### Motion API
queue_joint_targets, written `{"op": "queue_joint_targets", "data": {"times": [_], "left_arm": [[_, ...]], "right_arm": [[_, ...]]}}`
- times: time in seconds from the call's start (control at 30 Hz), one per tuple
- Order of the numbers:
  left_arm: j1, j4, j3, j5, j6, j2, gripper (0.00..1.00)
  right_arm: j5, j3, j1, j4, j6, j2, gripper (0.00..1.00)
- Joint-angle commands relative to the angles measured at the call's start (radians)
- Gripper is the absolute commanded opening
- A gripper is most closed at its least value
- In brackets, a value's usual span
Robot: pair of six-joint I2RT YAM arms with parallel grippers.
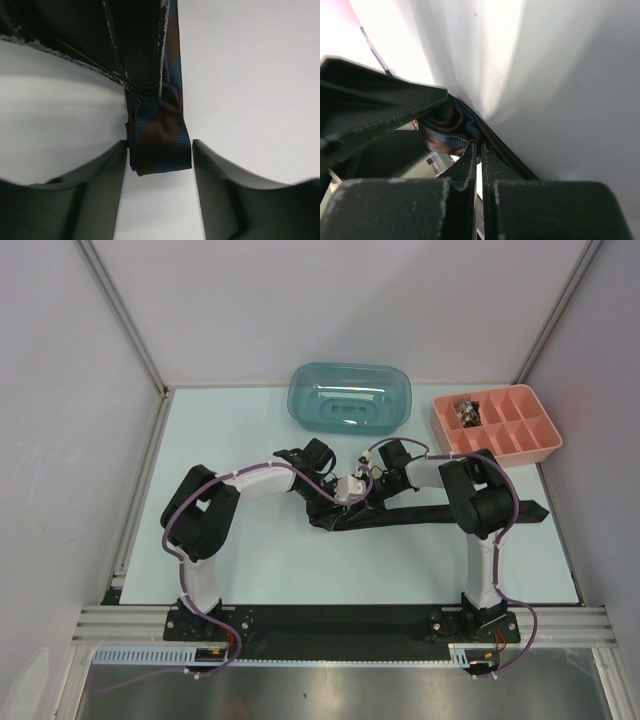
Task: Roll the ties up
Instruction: Roll the tie at the center of the board.
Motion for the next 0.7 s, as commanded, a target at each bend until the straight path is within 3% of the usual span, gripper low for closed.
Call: {"op": "queue_joint_targets", "data": {"times": [0.0,0.07,0.2,0.37,0.67], "left_arm": [[0.006,-0.027,-0.014,-0.003,0.073,-0.029,0.47],[0.011,-0.009,-0.031,-0.005,0.066,-0.052,0.36],[0.037,0.002,-0.053,0.006,0.049,-0.105,0.26],[0.039,-0.015,-0.033,0.038,0.001,-0.165,0.31],[-0.049,0.015,0.069,0.037,-0.071,-0.020,0.35]], "right_arm": [[0.146,-0.001,0.024,-0.004,-0.024,0.017,0.00],[0.127,-0.004,0.038,0.025,-0.007,0.017,0.00],[0.096,0.002,0.066,0.088,0.050,0.019,0.00],[0.078,0.016,0.086,0.135,0.110,0.032,0.00],[0.058,0.001,0.058,0.149,0.113,0.043,0.00]]}}
